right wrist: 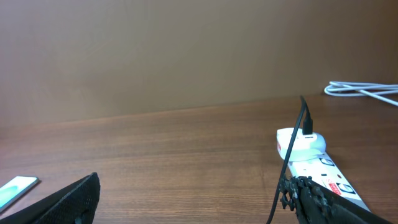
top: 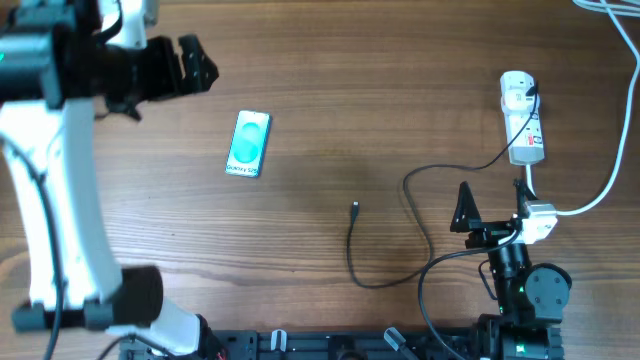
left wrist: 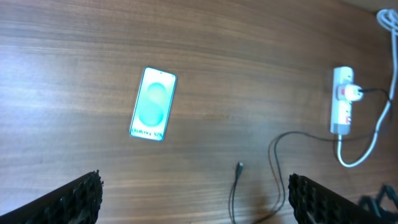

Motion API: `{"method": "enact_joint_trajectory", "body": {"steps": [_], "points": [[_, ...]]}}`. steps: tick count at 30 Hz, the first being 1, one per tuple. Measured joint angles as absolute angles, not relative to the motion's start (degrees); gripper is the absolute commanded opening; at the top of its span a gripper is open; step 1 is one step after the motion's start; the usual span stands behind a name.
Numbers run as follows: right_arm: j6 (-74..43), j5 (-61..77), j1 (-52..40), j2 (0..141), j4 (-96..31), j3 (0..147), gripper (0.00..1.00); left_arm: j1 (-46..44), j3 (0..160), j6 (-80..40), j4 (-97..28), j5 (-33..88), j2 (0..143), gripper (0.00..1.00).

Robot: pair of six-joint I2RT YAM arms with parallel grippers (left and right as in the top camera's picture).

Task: Plug charger to phone and switch on socket
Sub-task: 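Move the left gripper over the Galaxy S25 phone and grasp it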

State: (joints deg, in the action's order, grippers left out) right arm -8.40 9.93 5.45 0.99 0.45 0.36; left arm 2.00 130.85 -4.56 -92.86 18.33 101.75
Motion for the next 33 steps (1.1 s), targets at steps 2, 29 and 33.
{"method": "enact_joint_trajectory", "body": {"steps": [2, 29, 33], "points": [[-8.38, 9.93, 5.45, 0.99, 0.45, 0.36, 1.00, 2.00, 130.87, -4.56, -91.50, 18.31, 104.40, 1.00], [-8.38, 10.07, 5.45, 0.99, 0.45, 0.36, 1.00, 0.54, 130.87, -7.77, -88.03, 12.43, 134.41, 0.04], [-8.38, 10.07, 5.45, 0.99, 0.45, 0.36, 1.00, -0.80, 127.66, -11.79, -83.31, 7.22, 134.58, 0.04]]}}
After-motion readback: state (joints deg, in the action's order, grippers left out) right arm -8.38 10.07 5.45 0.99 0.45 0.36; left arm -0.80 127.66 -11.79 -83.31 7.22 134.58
